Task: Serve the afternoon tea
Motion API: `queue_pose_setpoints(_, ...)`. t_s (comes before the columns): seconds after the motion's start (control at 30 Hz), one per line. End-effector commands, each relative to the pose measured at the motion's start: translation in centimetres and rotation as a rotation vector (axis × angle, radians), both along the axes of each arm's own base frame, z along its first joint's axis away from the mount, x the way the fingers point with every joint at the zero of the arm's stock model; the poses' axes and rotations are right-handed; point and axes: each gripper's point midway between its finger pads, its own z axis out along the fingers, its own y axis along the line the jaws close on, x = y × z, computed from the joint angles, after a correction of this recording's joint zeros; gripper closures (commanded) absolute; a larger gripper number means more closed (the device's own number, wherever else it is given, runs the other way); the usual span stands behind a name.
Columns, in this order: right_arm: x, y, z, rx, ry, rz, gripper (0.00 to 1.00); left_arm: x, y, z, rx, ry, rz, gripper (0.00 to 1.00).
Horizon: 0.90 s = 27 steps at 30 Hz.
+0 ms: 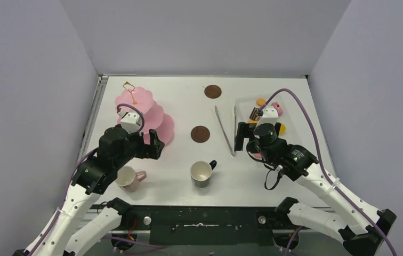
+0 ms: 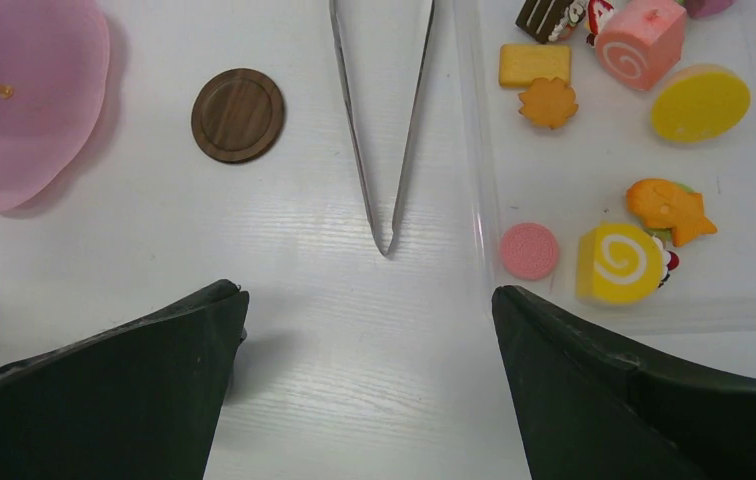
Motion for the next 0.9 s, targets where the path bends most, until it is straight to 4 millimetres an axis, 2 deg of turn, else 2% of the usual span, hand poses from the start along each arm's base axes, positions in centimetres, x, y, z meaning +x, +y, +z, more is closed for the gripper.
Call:
queue_pose_setpoints(0.0,0.7,0.8,2.7,0.058,-0.092,0.018,0.00,0.9,-0.1,3.5,-0.043,-0.111,0.008,0.03)
queue_pose_setpoints(0.2,0.9,1.3,1.5,0.031,-0.063,0.042,0.00,0.6,0.3,3.3,-0.024,-0.108,0.009,0.03)
queue_pose_setpoints(0.37,1.7,2.0,0.1,-0.016,-0.022,0.055,0.00,0.4,0.8,1.9,0.013,-0.070,0.025,0.03)
queue_pose_setpoints(0.67,5.9,3.3,-5.5,-0.083,0.086,0.032,0.03,-0.2,1.3,-0.2,0.033,-0.009,0.048,0.03)
queue_pose_setpoints(0.87,9.6,3.6,-9.6,-0.102,0.122,0.047,0.19,-0.2,1.6,-0.2,0.040,-0.022,0.050,0.03)
